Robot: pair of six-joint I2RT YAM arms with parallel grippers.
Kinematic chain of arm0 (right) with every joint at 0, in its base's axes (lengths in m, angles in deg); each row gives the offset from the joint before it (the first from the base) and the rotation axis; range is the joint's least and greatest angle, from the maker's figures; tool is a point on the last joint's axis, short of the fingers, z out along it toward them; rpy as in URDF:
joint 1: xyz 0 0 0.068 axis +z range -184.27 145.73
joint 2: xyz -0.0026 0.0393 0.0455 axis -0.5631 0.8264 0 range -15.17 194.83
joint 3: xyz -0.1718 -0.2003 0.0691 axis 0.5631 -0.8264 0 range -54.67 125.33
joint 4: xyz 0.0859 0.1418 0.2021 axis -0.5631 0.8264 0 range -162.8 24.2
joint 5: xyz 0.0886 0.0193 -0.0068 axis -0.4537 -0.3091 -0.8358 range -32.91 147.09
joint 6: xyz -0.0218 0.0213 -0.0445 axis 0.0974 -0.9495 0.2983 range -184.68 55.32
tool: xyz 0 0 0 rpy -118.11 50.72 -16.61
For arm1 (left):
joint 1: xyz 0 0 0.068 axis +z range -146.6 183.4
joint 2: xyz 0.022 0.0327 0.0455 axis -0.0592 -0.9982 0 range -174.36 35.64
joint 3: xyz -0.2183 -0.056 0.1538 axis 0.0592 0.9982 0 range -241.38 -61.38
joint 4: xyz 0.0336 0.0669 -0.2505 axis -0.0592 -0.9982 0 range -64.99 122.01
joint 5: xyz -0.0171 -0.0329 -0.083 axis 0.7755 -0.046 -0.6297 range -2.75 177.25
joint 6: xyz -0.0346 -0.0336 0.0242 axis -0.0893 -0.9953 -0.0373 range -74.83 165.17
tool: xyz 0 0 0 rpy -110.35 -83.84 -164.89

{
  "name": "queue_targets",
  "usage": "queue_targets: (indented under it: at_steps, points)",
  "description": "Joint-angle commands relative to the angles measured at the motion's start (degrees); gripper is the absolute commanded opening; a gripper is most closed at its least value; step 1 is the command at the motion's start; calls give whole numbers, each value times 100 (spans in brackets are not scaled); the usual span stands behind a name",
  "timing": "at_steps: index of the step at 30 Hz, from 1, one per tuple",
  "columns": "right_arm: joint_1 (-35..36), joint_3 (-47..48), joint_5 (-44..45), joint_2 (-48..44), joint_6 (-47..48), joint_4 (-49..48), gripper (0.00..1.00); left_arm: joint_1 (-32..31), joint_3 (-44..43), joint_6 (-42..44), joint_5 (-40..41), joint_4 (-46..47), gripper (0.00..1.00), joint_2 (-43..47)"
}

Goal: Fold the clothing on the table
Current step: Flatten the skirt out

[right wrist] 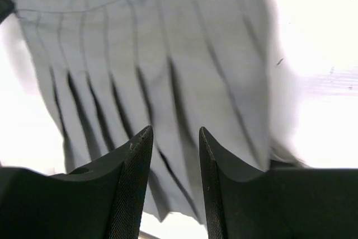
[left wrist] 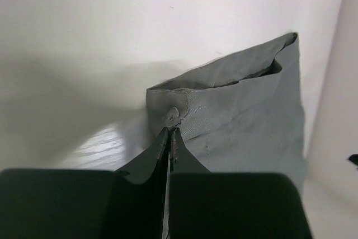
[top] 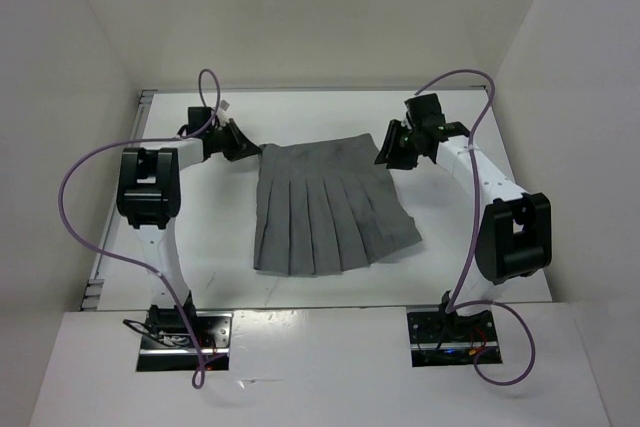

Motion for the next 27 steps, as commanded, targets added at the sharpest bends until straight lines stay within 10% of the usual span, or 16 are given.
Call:
queue_targets:
  at_steps: [1, 14, 17, 19, 27]
  points:
    - [-19, 139, 402, 82, 40, -58, 45, 194, -80, -981, -514, 1150, 0, 89]
    - [271, 280, 220, 1858, -13, -488, 41, 318, -80, -1033, -742, 1203, 0, -237]
    - [332, 332, -342, 1929, -65, -568, 13, 318, -18, -1087, -742, 1273, 0, -237]
    - [385, 114, -520, 1789, -65, -472, 0, 318, -18, -1087, -803, 1273, 0, -237]
    - [1414, -1019, -370, -405, -601, 1548, 0, 370, -18, -850, -857, 878, 0, -53]
